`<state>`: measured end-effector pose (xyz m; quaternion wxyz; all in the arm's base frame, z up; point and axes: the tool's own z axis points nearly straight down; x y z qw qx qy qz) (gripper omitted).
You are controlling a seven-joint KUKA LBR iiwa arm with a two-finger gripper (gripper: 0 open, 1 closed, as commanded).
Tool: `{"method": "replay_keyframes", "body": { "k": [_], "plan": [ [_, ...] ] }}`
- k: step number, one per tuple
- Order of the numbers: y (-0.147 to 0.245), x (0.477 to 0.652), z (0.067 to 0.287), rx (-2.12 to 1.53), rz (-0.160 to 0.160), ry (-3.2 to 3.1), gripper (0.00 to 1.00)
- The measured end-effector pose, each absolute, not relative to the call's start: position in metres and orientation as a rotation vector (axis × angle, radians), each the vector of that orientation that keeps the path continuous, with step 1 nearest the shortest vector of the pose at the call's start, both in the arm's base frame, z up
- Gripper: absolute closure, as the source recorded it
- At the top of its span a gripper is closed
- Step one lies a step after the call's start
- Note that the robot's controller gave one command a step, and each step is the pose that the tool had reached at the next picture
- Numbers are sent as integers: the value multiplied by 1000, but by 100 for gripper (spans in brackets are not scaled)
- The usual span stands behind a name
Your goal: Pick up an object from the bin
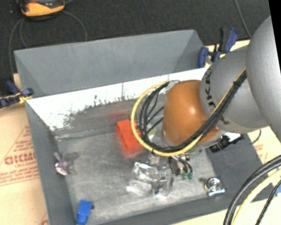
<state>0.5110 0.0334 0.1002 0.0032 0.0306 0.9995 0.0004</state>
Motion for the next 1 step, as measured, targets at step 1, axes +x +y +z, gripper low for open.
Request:
{"method": "replay_keyframes", "body": {
  "k": [1],
  "plan": [
    [28, 512, 217, 98, 2, 3132, 100]
  ]
}}
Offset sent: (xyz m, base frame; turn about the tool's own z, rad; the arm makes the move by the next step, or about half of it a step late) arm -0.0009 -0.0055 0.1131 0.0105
